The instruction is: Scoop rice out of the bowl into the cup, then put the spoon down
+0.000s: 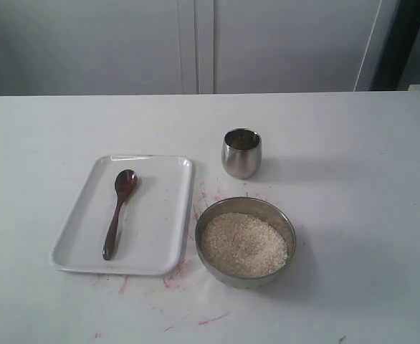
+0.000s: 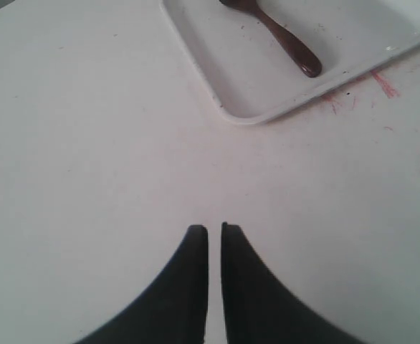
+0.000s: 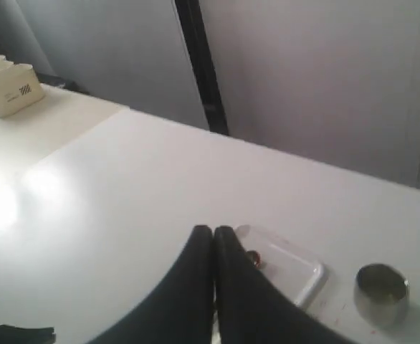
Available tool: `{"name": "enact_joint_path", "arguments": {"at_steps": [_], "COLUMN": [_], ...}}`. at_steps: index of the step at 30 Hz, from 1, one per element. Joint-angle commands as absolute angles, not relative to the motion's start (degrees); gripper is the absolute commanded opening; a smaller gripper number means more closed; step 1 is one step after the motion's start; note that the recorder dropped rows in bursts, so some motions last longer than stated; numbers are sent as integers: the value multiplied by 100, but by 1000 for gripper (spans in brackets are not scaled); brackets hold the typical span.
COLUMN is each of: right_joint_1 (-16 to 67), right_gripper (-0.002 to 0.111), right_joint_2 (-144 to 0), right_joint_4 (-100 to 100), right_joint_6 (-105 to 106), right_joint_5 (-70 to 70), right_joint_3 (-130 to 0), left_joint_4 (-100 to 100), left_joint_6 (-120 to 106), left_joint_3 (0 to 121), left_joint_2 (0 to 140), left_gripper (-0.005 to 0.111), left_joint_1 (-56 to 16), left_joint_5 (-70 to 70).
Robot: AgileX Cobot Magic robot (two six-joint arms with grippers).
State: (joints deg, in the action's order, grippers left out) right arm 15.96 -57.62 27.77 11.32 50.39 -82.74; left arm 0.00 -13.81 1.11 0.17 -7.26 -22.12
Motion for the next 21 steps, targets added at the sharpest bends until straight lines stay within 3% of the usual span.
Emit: {"name": "enact_joint_path", "arguments": {"at_steps": [1,10,21], "right_joint_1": [1609,1609,1609], "right_gripper": [0,0,0], "right_joint_2": [-6241,-6506,-6728], "right_joint_4": [3378,3844,4618], "right_joint_6": [875,863,871], "right_joint_5": [5247,4462,4753], "right_joint_3": [-8325,-8325,-8325], "left_joint_4": [0,0,0], "left_joint_6": [-1347,-1347,-1347], "left_joint_3": [58,58,58], "left_joint_2": [0,0,0], "left_gripper": [14,14,14], "left_joint_1": [-756,-756,-756], "left_joint_5": [-2413,-2413,-2413]}}
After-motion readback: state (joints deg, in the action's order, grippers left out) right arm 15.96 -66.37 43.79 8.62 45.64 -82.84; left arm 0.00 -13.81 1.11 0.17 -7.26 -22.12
